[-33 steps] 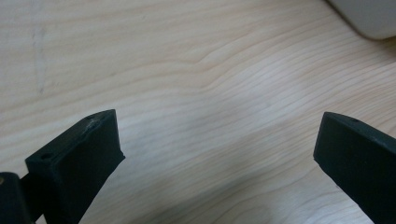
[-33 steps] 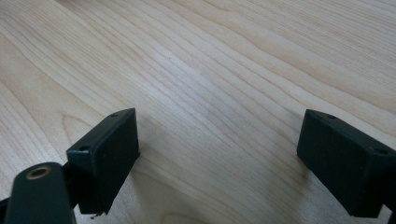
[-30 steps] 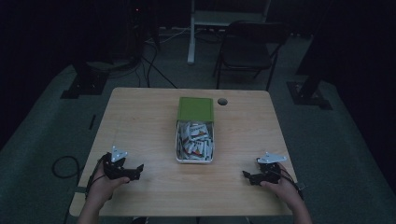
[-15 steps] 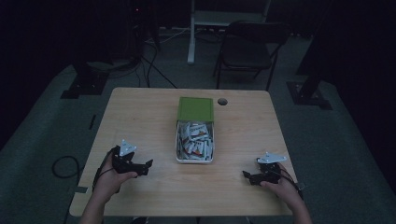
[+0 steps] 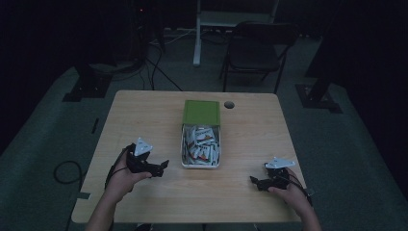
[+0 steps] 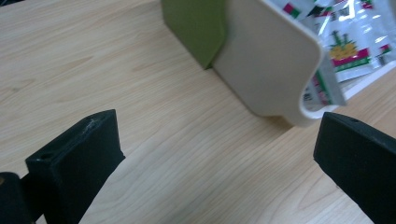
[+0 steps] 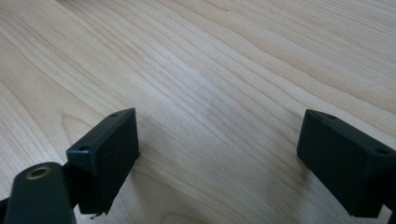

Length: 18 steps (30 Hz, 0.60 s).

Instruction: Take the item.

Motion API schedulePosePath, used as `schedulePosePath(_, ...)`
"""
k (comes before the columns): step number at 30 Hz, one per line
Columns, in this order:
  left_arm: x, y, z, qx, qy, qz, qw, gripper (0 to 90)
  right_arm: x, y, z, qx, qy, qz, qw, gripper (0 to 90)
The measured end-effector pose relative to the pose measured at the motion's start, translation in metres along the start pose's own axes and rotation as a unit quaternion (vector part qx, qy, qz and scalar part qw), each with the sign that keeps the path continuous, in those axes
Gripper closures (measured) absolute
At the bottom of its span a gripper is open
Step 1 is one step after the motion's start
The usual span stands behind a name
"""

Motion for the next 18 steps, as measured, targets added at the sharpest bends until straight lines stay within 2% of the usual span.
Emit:
schedulePosePath(8, 0.018, 0.019, 0.002, -0.022, 0.012, 0.018, 0.9995, 1.0, 0.0, 0.0, 0.0, 0.0, 0.0, 0.0, 1.0, 12.3)
schedulePosePath(11, 0.028, 0.027, 0.002, -0.034, 0.021, 0.02, 0.999, 1.1, 0.0, 0.0, 0.0, 0.0, 0.0, 0.0, 1.0, 12.3)
schedulePosePath(14, 0.036, 0.035, 0.003, -0.04, 0.026, 0.032, 0.9983, 1.0, 0.0, 0.0, 0.0, 0.0, 0.0, -0.001, 1.0, 12.3)
schedulePosePath(18, 0.047, 0.046, 0.005, -0.052, 0.035, 0.038, 0.9973, 1.0, 0.0, 0.0, 0.0, 0.0, 0.001, 0.0, 1.0, 12.3)
Point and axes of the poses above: each handheld gripper's, and its own axes: z roughly forward along the jaws, x roughly out of its top, y roughly to its right, the point moved 6 cm from there along z, roughly forward along the jaws, and after that the axes turned 15 degrees about x, right-handed, at the moved point
